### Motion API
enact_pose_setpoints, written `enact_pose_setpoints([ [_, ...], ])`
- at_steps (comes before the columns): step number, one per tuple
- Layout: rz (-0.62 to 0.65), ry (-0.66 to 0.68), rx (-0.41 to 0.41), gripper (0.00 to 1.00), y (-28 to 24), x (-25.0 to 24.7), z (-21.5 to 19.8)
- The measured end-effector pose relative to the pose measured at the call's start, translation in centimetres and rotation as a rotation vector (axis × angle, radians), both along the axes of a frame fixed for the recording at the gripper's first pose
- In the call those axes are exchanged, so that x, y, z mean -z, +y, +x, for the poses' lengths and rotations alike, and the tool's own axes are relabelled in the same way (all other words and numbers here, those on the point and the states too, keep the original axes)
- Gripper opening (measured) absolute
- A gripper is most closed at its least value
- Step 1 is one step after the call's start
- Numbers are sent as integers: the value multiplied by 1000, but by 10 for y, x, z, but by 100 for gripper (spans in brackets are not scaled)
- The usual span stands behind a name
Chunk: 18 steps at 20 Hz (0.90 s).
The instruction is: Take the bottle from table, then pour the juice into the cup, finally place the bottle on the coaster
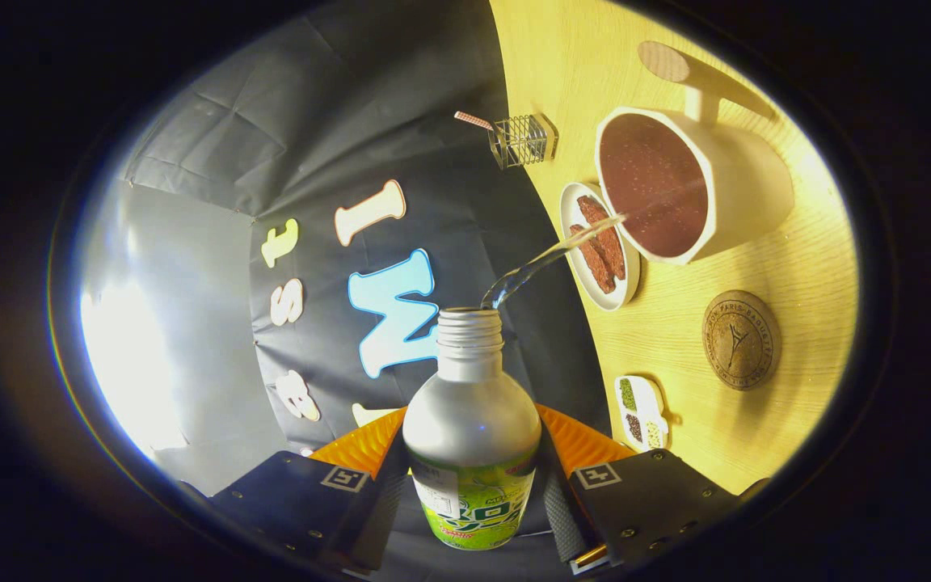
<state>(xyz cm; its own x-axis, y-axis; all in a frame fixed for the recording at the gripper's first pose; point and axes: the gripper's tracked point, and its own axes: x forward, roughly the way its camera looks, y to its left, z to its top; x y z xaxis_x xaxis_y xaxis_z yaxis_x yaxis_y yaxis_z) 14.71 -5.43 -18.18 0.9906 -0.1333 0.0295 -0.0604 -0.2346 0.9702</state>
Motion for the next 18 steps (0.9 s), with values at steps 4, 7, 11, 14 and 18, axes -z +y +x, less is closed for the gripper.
enact_pose_setpoints([
  [4, 17, -10, 2, 77, -1, -2, 1],
  [7, 23, -16, 4, 77, -2, -6, 2],
  [11, 36, -25, 6, 77, -4, -11, 2],
  [14, 47, -37, 7, 77, -5, -14, 0],
  [18, 66, -44, 11, 77, -6, -16, 1],
])
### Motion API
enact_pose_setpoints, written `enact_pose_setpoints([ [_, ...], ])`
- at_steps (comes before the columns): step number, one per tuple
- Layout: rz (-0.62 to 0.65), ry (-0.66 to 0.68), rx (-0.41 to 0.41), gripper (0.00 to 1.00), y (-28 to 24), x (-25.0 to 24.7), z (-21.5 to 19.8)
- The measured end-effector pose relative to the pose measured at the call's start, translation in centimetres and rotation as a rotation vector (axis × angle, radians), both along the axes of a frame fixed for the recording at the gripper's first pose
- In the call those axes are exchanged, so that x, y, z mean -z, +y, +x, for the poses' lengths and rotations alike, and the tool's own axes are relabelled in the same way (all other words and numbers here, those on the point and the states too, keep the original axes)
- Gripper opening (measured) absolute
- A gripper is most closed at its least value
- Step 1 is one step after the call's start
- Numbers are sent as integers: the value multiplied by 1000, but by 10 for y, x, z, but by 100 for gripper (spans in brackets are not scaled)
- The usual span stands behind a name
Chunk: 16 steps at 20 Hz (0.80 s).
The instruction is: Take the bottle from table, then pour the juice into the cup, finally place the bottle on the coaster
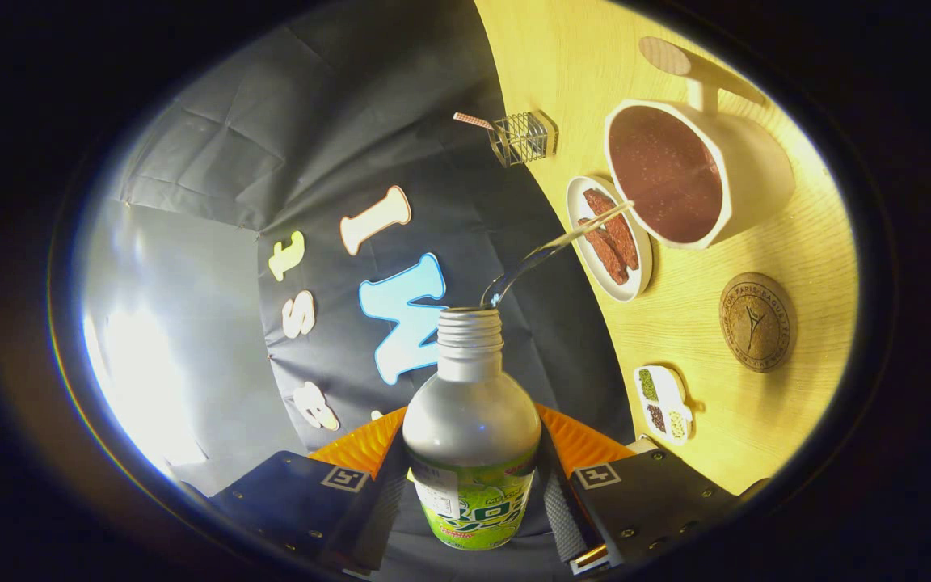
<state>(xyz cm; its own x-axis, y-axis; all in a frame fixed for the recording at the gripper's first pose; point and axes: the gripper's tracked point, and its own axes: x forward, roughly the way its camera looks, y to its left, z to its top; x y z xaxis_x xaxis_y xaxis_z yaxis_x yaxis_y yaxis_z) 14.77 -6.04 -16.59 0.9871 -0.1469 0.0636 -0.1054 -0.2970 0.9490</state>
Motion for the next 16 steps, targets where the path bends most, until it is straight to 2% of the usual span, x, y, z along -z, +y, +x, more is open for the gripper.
enact_pose_setpoints([
  [16, 96, -36, 28, 77, -7, -12, -2],
])
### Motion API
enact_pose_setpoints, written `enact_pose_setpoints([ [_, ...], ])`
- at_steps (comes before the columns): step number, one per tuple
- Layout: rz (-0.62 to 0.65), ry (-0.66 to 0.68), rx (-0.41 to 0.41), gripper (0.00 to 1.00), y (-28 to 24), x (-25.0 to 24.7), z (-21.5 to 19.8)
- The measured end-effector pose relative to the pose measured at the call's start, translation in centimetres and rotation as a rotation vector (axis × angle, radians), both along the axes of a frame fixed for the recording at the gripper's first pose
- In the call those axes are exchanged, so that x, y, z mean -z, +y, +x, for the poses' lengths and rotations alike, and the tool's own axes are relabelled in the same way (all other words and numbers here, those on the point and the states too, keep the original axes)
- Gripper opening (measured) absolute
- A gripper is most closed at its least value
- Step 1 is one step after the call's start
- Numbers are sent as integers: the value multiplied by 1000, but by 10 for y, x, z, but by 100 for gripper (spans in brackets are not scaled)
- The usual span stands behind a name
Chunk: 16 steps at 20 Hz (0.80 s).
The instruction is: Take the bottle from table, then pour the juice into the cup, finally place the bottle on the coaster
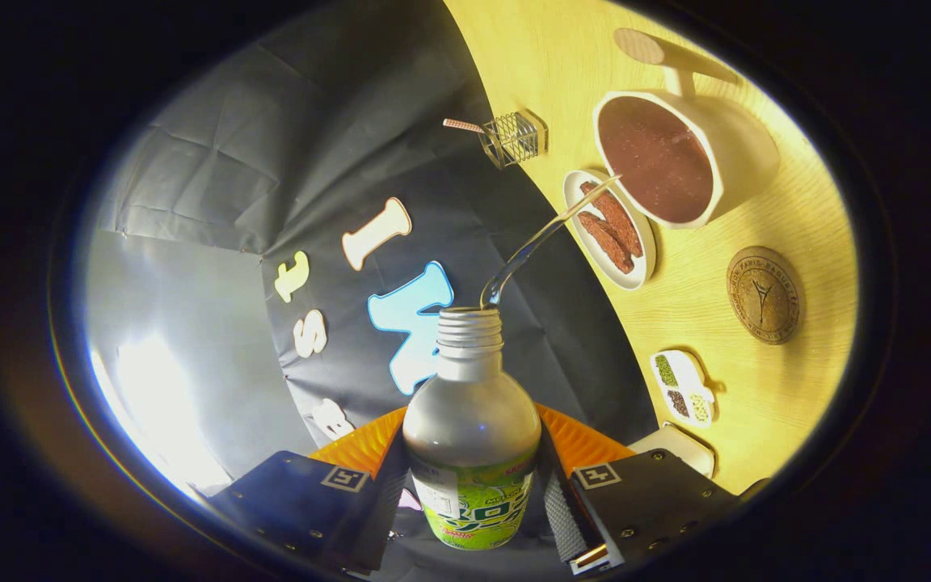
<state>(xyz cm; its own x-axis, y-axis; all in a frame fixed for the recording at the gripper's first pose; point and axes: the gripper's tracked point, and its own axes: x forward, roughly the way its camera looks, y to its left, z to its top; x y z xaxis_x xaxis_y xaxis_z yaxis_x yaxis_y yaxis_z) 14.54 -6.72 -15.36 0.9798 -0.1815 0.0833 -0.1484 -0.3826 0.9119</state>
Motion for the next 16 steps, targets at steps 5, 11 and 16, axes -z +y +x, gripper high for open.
enact_pose_setpoints([
  [5, 48, -5, 12, 77, -3, -2, -1],
  [11, 93, -7, 26, 77, -8, 0, -2],
  [16, 145, -9, 43, 77, -13, -2, -7],
])
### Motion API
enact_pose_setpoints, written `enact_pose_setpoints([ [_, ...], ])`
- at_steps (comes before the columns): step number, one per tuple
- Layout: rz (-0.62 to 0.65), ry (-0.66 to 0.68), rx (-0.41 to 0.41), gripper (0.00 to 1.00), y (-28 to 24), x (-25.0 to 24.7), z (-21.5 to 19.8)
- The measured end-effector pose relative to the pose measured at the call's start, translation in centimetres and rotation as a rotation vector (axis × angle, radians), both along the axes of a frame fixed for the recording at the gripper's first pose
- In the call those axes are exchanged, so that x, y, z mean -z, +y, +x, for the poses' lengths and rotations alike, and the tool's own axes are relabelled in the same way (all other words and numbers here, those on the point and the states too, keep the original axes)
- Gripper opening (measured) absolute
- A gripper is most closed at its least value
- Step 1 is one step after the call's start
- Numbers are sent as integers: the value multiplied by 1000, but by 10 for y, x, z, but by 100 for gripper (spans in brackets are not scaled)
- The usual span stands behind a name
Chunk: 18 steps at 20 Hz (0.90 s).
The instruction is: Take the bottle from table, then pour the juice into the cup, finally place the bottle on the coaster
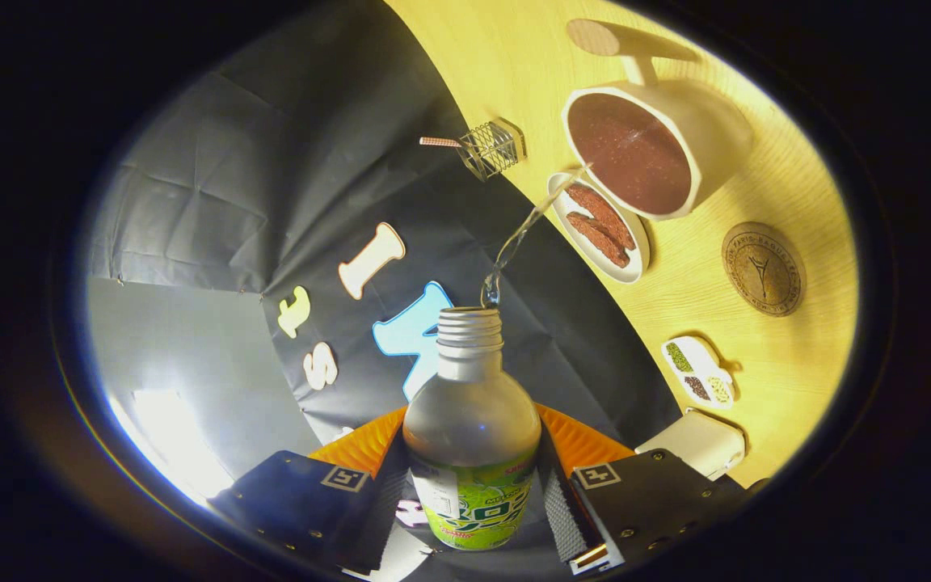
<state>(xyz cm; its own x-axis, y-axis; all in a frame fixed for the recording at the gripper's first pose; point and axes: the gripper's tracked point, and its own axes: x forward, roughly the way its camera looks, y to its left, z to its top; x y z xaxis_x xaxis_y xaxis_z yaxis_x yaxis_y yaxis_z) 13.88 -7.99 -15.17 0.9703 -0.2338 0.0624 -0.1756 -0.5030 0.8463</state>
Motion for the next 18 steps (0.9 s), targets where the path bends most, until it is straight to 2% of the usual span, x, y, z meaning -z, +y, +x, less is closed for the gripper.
enact_pose_setpoints([
  [18, 103, -10, 29, 77, -5, -8, -5],
])
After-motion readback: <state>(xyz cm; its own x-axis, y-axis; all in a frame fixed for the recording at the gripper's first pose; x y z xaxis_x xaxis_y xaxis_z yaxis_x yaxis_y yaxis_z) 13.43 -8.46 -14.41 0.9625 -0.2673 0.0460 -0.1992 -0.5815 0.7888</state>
